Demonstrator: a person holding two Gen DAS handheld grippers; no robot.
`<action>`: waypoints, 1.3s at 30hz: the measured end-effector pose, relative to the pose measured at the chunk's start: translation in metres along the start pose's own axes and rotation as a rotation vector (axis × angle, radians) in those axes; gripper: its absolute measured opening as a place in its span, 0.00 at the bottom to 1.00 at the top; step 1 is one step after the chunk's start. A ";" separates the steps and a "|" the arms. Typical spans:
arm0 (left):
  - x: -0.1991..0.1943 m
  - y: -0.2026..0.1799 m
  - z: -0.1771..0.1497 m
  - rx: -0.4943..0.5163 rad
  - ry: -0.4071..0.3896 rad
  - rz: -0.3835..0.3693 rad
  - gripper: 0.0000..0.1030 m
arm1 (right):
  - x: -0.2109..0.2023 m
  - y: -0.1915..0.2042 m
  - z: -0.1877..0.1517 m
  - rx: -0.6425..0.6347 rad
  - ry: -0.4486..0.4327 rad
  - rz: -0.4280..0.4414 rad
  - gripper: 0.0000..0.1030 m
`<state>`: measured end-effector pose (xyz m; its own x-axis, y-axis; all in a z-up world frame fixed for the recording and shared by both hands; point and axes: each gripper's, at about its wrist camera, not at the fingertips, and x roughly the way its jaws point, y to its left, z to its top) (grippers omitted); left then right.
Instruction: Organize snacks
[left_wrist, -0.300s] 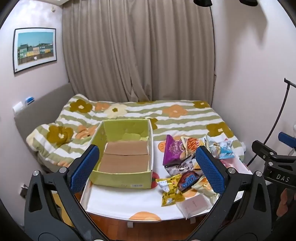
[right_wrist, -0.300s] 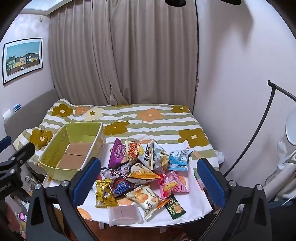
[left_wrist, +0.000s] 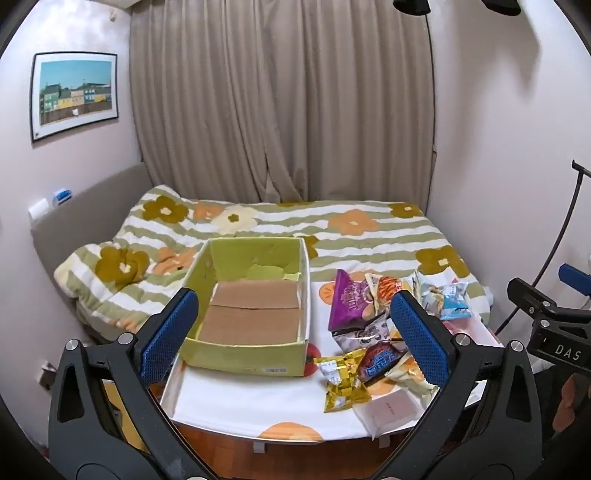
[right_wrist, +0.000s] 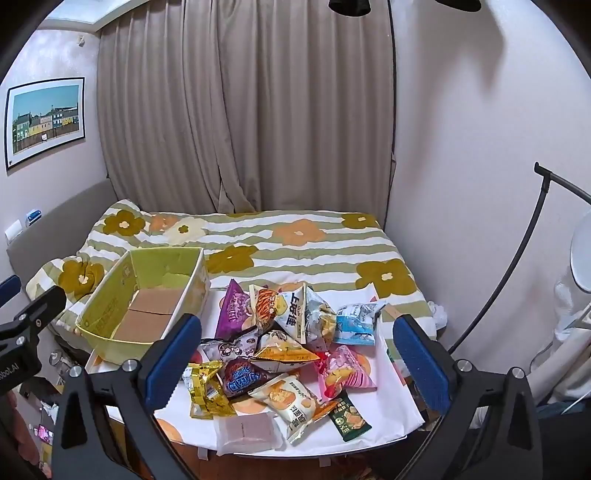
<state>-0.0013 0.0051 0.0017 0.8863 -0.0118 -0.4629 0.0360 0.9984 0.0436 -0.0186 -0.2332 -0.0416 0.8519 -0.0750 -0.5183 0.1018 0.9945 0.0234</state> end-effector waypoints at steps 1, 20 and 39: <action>-0.001 0.000 0.000 0.001 -0.001 0.002 1.00 | 0.000 0.002 -0.001 -0.010 -0.001 -0.006 1.00; 0.001 -0.003 -0.004 0.003 0.016 0.001 1.00 | 0.002 0.000 -0.007 -0.008 0.003 -0.018 1.00; -0.002 -0.002 -0.004 -0.007 0.032 -0.017 1.00 | 0.000 0.001 -0.008 -0.001 0.006 -0.014 1.00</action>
<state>-0.0054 0.0036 -0.0011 0.8702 -0.0268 -0.4919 0.0472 0.9985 0.0290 -0.0224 -0.2319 -0.0487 0.8473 -0.0888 -0.5237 0.1135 0.9934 0.0151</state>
